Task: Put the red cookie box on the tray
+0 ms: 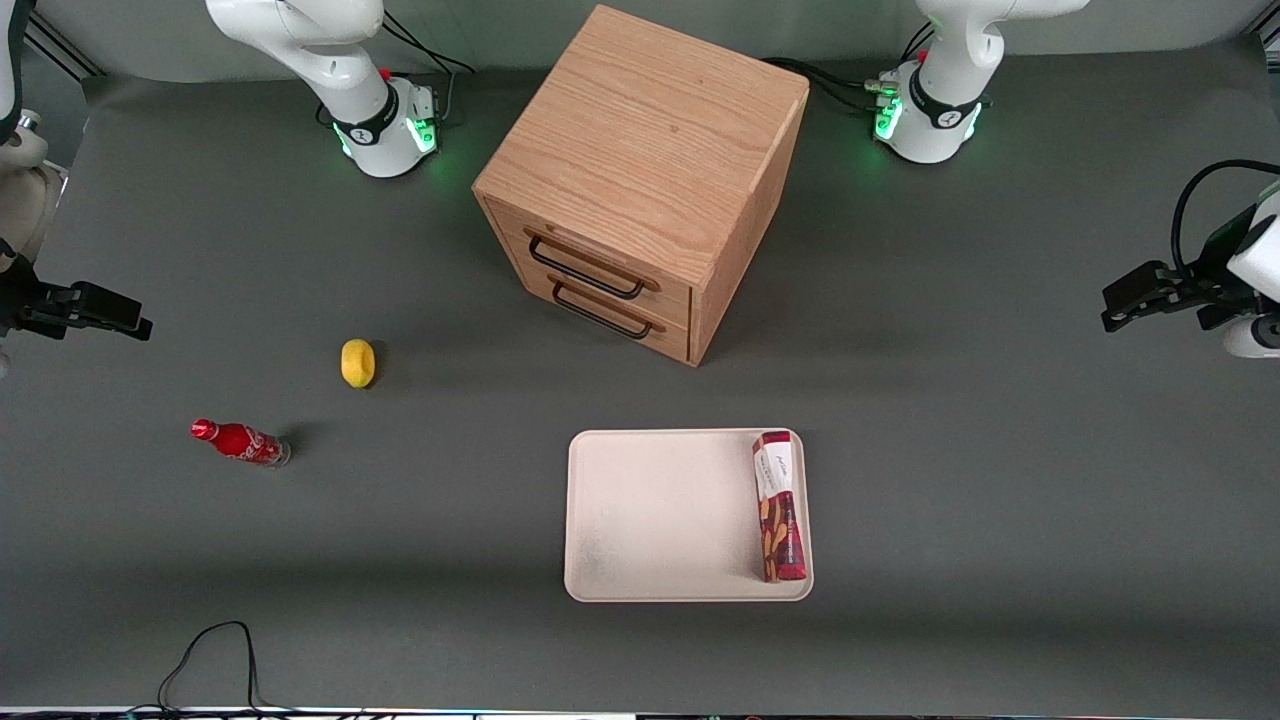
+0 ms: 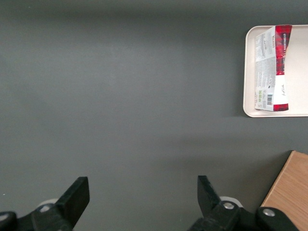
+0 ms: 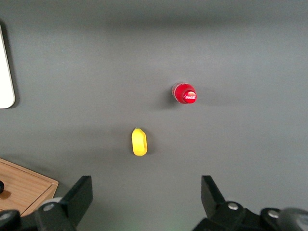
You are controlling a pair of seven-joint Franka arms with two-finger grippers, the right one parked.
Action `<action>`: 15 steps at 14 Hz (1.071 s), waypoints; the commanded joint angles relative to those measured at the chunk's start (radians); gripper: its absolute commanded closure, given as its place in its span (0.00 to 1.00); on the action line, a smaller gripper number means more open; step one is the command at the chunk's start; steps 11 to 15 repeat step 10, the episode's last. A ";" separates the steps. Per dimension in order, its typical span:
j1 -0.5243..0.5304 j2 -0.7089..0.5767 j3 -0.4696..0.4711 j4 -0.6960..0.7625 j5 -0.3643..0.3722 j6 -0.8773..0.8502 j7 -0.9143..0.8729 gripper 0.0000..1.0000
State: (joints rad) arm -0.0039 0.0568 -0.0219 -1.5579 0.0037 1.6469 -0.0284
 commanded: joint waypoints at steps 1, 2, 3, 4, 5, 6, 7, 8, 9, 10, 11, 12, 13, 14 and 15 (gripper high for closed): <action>-0.011 0.008 0.010 0.032 -0.019 -0.030 0.005 0.00; -0.014 0.008 0.010 0.030 -0.019 -0.032 0.005 0.00; -0.016 0.006 0.010 0.029 -0.018 -0.032 0.005 0.00; -0.016 0.006 0.010 0.027 -0.018 -0.032 0.005 0.00; -0.016 0.006 0.010 0.027 -0.018 -0.032 0.005 0.00; -0.016 0.006 0.010 0.027 -0.018 -0.032 0.007 0.00; -0.013 0.006 0.010 0.027 -0.018 -0.033 0.011 0.00; -0.013 0.006 0.008 0.027 -0.018 -0.035 0.011 0.00; -0.010 0.006 0.008 0.027 -0.019 -0.036 0.015 0.00; -0.010 0.006 0.008 0.027 -0.018 -0.036 0.015 0.00; -0.010 0.006 0.008 0.027 -0.018 -0.036 0.015 0.00; -0.010 0.006 0.008 0.027 -0.018 -0.036 0.015 0.00; -0.010 0.006 0.008 0.027 -0.018 -0.036 0.015 0.00; -0.010 0.006 0.008 0.027 -0.018 -0.036 0.015 0.00; -0.010 0.006 0.008 0.027 -0.018 -0.036 0.015 0.00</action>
